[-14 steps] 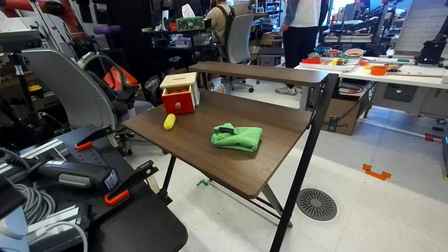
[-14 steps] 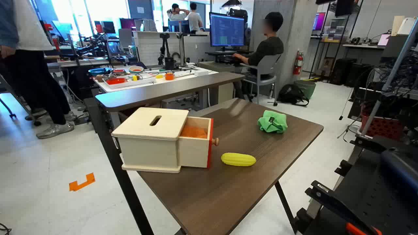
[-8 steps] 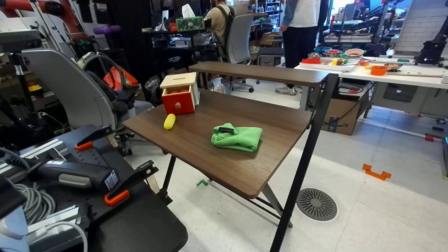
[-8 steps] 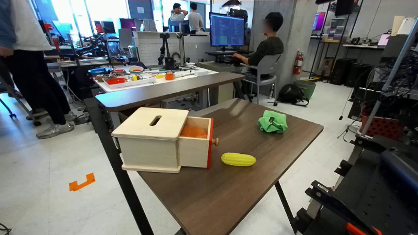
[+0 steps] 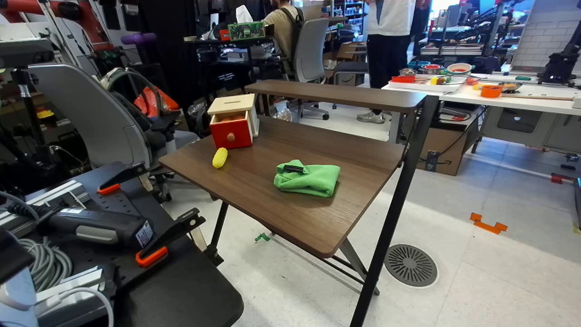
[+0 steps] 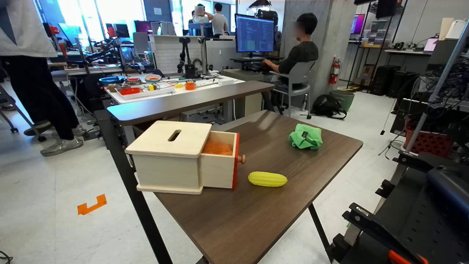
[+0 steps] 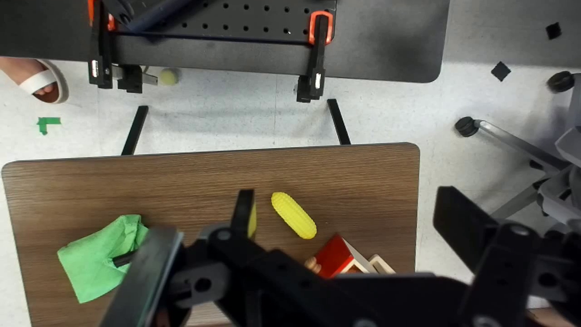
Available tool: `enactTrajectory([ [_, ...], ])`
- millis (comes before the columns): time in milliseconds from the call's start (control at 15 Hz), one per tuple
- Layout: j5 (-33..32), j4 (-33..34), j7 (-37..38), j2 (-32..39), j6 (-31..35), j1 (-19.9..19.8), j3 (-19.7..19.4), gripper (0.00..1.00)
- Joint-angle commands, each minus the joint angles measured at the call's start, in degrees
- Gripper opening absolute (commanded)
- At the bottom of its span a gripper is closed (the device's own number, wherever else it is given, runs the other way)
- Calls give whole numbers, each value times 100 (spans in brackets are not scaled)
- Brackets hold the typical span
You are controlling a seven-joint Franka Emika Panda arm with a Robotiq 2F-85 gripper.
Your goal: Put the yellow object in the drawer
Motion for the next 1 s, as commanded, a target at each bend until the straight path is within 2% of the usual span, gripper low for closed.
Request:
enactTrajectory([
  [0,-282,40,-74,217,395,-6,72,100],
  [67,-400,51,-116,333,627,1,93,100],
  [267,-1053,-31,-297,825,1877,13,174,100],
  [533,-1431,-278,-925,1523,3268,-11,94,100],
  [733,-1037,-466,-1648,1916,3983,-86,68,100],
  [933,-887,-497,-2133,2351,4418,-228,96,100],
])
